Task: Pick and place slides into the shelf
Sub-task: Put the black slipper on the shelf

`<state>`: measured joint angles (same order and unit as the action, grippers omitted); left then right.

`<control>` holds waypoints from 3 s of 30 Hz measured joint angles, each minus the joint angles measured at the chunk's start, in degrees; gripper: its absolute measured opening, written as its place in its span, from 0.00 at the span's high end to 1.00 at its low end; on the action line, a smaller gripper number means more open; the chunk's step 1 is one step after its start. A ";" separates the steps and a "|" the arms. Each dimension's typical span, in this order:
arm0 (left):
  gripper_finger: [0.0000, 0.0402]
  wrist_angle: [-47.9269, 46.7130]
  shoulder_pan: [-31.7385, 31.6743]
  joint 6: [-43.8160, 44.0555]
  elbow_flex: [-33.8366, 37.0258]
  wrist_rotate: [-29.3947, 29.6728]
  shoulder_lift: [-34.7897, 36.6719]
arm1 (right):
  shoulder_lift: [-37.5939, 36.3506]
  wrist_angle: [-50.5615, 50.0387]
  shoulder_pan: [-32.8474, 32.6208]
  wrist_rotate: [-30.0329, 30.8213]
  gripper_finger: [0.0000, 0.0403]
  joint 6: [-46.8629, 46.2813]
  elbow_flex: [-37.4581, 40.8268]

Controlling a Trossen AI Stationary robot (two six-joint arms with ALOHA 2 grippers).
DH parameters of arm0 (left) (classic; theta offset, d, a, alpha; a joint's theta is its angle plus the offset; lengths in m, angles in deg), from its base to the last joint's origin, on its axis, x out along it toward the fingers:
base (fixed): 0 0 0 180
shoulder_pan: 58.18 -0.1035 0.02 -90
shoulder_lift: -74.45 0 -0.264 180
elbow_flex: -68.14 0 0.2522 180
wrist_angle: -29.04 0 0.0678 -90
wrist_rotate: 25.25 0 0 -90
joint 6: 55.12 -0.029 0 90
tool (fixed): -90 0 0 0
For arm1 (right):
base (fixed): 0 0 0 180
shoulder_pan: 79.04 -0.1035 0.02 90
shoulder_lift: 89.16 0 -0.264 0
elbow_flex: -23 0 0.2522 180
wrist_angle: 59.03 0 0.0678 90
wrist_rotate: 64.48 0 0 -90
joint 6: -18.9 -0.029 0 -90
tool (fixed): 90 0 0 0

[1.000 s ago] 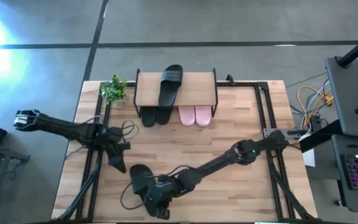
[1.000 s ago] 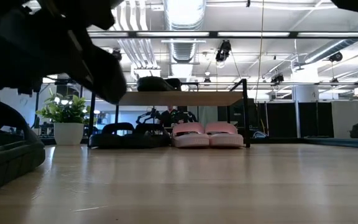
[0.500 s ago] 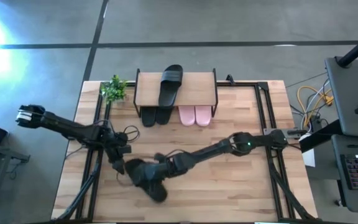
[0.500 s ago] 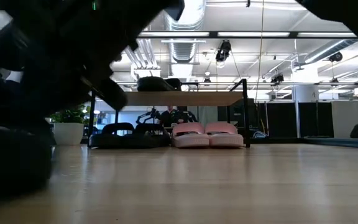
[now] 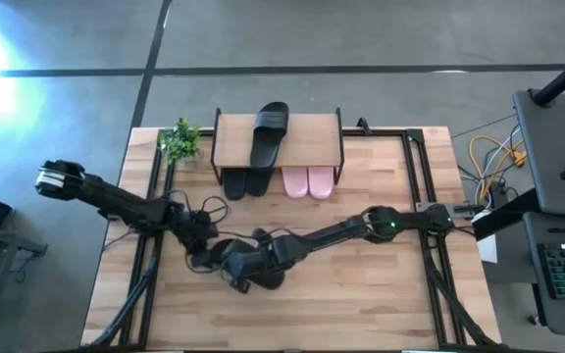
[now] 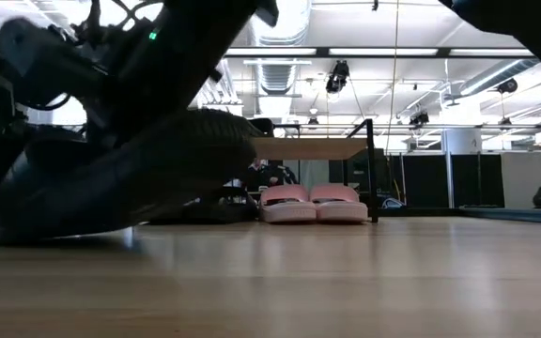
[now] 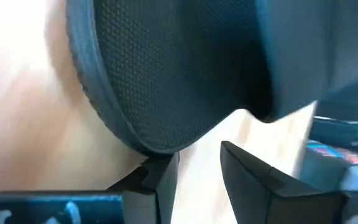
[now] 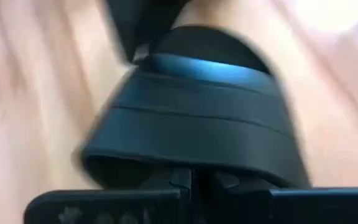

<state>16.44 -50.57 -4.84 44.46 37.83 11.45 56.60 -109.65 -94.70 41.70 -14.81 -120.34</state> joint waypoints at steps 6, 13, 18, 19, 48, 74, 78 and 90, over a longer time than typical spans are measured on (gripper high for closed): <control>0.72 13.94 -0.63 -5.04 -1.87 16.79 -1.43 | -1.70 -8.93 -3.04 -2.40 0.98 -0.37 -1.76; 0.72 12.20 -0.85 -5.42 -4.61 18.11 3.19 | -4.38 -20.61 -4.92 4.55 0.98 -5.48 -2.39; 0.72 6.08 -0.85 -6.97 -4.93 17.75 7.84 | -5.46 -26.56 -5.98 4.86 0.93 -0.52 -2.39; 0.72 4.13 -0.83 -7.41 -4.92 17.58 8.93 | -5.46 -26.78 -6.20 4.79 0.91 2.54 -2.37; 0.72 -3.16 -0.76 -7.19 -5.04 16.18 20.58 | -5.04 -15.64 -4.45 16.59 0.44 32.17 4.64; 0.72 -3.47 -0.76 -7.19 -4.97 13.69 18.14 | -14.50 -17.53 -4.13 33.01 0.97 17.79 4.13; 0.72 -3.14 -0.76 -7.52 -4.97 13.71 17.18 | -21.53 -22.78 -1.98 36.40 0.97 12.41 3.80; 0.72 -1.39 -0.81 -9.25 -5.17 16.93 17.29 | -28.08 -39.17 15.91 47.99 0.97 36.90 4.27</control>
<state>15.05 -51.37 -14.08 39.29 54.75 28.75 28.53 -148.82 -78.79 89.69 22.09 -116.07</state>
